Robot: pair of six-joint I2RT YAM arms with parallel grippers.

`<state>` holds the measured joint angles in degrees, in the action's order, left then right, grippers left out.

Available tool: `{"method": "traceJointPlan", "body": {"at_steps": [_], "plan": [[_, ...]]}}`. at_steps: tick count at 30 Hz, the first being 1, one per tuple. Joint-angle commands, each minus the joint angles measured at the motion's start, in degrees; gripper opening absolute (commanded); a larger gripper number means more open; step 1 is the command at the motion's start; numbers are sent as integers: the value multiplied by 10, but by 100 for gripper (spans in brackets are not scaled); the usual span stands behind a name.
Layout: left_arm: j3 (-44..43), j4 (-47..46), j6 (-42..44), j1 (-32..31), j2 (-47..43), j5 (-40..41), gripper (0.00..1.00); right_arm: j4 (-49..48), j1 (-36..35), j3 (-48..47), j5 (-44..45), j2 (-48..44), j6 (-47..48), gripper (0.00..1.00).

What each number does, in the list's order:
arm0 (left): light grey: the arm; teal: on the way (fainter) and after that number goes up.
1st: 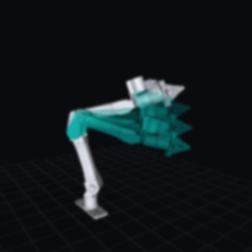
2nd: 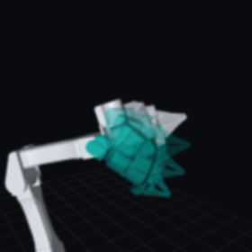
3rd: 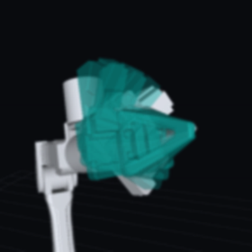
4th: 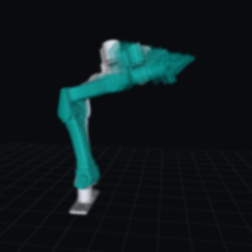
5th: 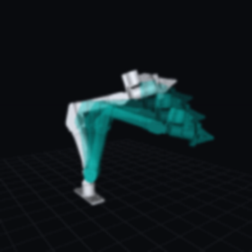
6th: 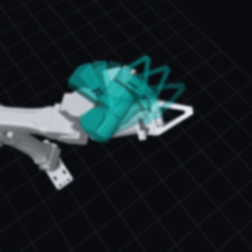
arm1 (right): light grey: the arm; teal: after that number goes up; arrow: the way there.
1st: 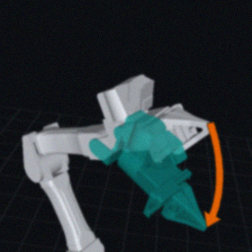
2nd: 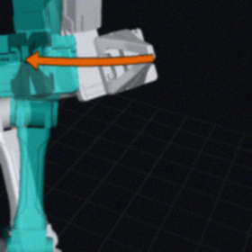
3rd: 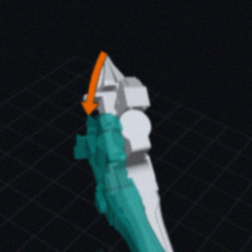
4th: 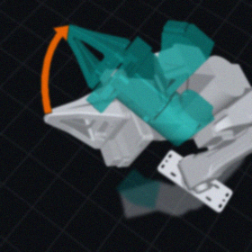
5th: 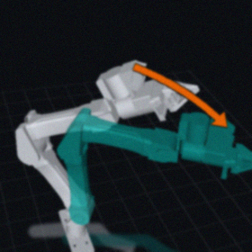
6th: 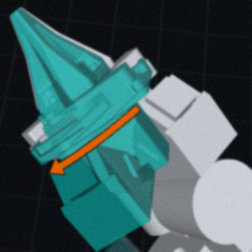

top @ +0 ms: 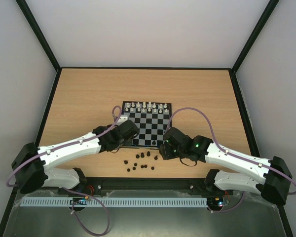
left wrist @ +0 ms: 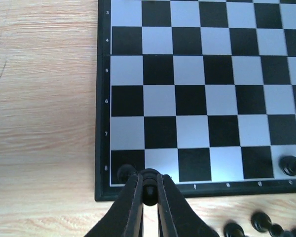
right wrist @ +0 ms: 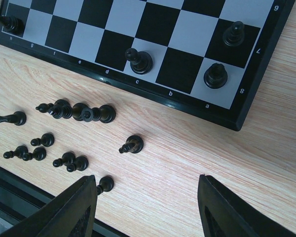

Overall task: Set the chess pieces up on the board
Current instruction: Place the chess piece on the chessboard.

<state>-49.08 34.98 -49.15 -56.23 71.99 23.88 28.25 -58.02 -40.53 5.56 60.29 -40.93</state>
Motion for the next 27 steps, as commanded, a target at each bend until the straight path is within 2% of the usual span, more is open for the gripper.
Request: {"method": "traceJointPlan", "body": {"at_steps": [1, 11, 27], "plan": [[-14, -24, 69, 32, 36, -24, 7, 10, -4, 9, -2, -9, 5, 57], [5, -83, 105, 80, 80, -58, 8, 8, -3, 10, -4, -7, 6, 57], [34, -120, 114, 106, 134, -71, 9, 7, -5, 11, -7, -5, 7, 57]]}}
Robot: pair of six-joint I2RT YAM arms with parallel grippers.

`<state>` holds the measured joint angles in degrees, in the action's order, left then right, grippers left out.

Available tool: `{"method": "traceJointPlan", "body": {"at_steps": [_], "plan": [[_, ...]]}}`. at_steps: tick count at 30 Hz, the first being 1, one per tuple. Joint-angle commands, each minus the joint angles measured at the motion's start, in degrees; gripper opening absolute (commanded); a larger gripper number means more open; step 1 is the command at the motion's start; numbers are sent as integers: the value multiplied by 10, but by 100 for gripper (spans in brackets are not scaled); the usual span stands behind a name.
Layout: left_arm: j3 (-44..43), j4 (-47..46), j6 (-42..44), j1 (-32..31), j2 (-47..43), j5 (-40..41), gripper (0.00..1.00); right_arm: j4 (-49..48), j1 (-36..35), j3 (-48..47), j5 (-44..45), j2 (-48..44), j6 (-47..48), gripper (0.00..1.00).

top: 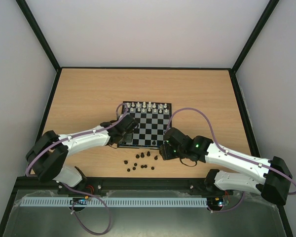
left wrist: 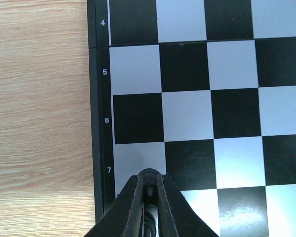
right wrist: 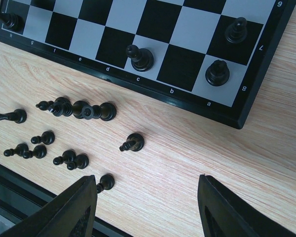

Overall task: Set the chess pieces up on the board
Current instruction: Place the chess piece on the chessboard.

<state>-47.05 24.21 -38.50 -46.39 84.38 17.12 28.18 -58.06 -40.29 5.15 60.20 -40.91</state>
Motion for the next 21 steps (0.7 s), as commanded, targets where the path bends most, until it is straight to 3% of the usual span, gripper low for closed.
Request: {"method": "traceJointPlan", "body": {"at_steps": [1, 15, 21], "plan": [[16, -15, 7, 8, 11, -3, 10, 8, -4, 9, -3, -4, 6, 57], [28, -34, 7, 9, 25, -3, 16, 7, -6, 10, -3, -4, 6, 57], [25, -33, 8, 10, 16, 6, 26, 8, -6, 9, -2, -4, 6, 57]]}}
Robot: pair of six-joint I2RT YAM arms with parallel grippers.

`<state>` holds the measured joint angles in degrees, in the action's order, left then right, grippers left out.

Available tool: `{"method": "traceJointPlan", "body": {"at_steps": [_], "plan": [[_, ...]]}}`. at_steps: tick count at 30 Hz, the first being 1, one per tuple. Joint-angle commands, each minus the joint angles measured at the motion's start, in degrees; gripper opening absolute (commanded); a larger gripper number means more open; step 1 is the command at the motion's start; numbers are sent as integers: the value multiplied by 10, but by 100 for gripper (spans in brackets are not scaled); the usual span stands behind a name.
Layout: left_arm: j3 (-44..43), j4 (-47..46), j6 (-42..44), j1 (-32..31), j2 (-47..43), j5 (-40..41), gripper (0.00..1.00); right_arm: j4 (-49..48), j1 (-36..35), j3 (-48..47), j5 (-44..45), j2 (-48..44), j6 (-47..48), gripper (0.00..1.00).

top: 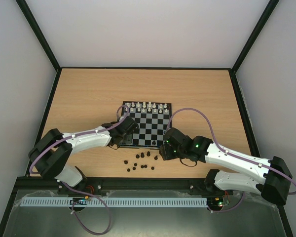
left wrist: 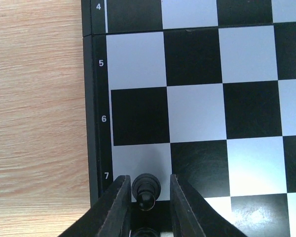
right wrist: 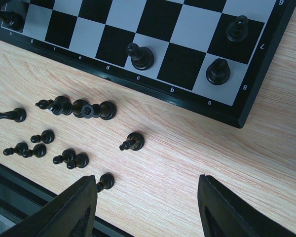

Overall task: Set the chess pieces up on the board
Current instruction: Place the chess piece on the chessboard.

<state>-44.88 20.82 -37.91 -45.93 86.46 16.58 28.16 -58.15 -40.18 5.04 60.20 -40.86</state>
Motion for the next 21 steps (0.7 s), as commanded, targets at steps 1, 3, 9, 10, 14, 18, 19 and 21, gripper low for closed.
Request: {"method": "traceJointPlan", "body": {"at_steps": [1, 3, 9, 10, 14, 18, 19, 21], "plan": [[3, 2, 2, 5, -6, 14, 27, 8, -6, 8, 0, -4, 4, 57], [1, 3, 4, 6, -5, 17, 27, 8, -6, 8, 0, -4, 4, 57], [2, 14, 0, 6, -15, 15, 26, 9, -7, 9, 1, -4, 4, 57], [4, 15, -1, 6, -19, 16, 25, 9, -7, 9, 1, -4, 3, 57], [10, 17, -3, 6, -24, 15, 15, 8, -7, 9, 2, -3, 4, 57], [8, 15, -2, 6, -20, 15, 10, 9, -7, 8, 2, -3, 5, 57], [8, 13, -1, 6, -18, 15, 10, 8, -7, 10, 2, -3, 4, 57], [6, 11, 0, 7, -15, 14, 9, 9, -8, 9, 3, -4, 4, 57]]}}
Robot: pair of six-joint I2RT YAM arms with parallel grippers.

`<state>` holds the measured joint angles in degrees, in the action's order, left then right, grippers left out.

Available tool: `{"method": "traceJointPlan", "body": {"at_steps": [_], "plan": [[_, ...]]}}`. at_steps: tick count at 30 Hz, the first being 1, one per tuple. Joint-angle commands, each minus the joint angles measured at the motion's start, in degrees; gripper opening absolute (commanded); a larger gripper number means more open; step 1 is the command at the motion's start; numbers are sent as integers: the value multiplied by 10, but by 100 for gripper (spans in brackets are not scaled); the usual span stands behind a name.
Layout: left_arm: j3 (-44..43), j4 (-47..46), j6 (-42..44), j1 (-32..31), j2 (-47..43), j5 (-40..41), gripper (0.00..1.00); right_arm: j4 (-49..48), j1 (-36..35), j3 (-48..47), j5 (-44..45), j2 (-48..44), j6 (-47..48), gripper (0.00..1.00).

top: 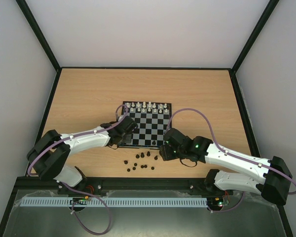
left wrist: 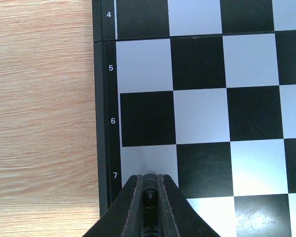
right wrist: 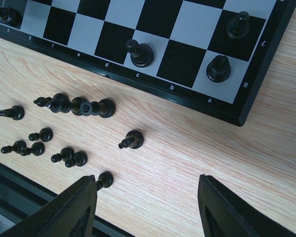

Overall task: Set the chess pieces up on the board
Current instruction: Place the chess piece on the chessboard.

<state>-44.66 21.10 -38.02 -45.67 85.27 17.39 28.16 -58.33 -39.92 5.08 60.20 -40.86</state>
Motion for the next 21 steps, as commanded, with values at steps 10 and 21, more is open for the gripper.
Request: {"method": "traceJointPlan", "body": {"at_steps": [10, 21], "plan": [[-9, -2, 9, 5, 8, 14, 9, 8, -6, 6, 3, -5, 3, 57], [-11, -14, 12, 5, 14, 19, 8, 8, -7, 7, 3, -5, 3, 57]]}}
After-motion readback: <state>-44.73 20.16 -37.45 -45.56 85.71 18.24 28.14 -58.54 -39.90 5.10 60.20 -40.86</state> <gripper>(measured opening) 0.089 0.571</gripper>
